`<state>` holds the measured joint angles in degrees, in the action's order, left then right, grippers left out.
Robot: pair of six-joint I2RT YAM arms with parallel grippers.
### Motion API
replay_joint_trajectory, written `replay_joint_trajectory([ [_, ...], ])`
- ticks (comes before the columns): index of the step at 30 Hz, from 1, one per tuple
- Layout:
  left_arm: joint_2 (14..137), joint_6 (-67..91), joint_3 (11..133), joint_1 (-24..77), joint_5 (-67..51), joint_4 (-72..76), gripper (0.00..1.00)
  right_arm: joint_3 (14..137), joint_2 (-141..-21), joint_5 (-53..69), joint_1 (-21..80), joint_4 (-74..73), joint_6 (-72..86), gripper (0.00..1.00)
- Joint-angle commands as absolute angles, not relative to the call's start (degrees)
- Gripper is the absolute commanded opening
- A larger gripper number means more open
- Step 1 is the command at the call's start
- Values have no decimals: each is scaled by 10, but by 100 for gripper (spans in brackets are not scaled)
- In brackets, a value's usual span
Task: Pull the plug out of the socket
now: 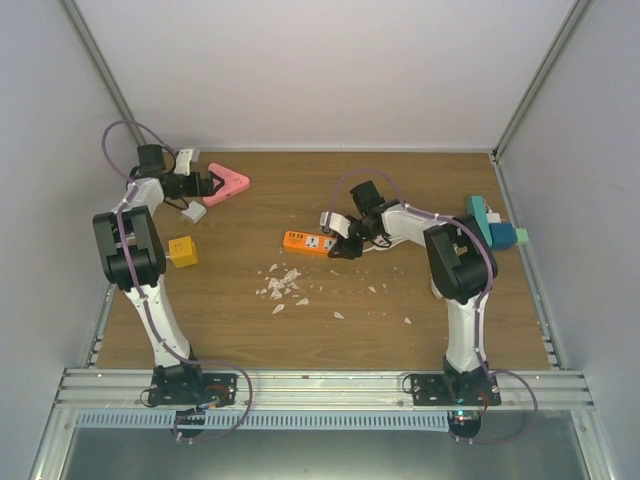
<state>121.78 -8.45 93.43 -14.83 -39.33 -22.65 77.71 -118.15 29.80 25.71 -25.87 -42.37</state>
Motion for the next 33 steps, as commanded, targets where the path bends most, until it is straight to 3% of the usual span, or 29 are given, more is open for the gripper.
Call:
replay_joint_trajectory([
  [1,1157,-160,911,-138,-402,-232,99,794,-1223,247,257,-291,-442,15],
  [8,1086,-269,821,-87,-405,-228,99,826,-1239,261,258,-313,-460,23],
  [15,1062,-357,773,-27,-410,-256,99,855,-1222,274,254,-342,-467,64],
  [22,1052,-397,744,28,-403,-268,99,856,-1172,277,228,-374,-484,95],
  [33,1049,-436,701,97,-380,-263,94,789,-1116,201,150,-428,-577,90],
])
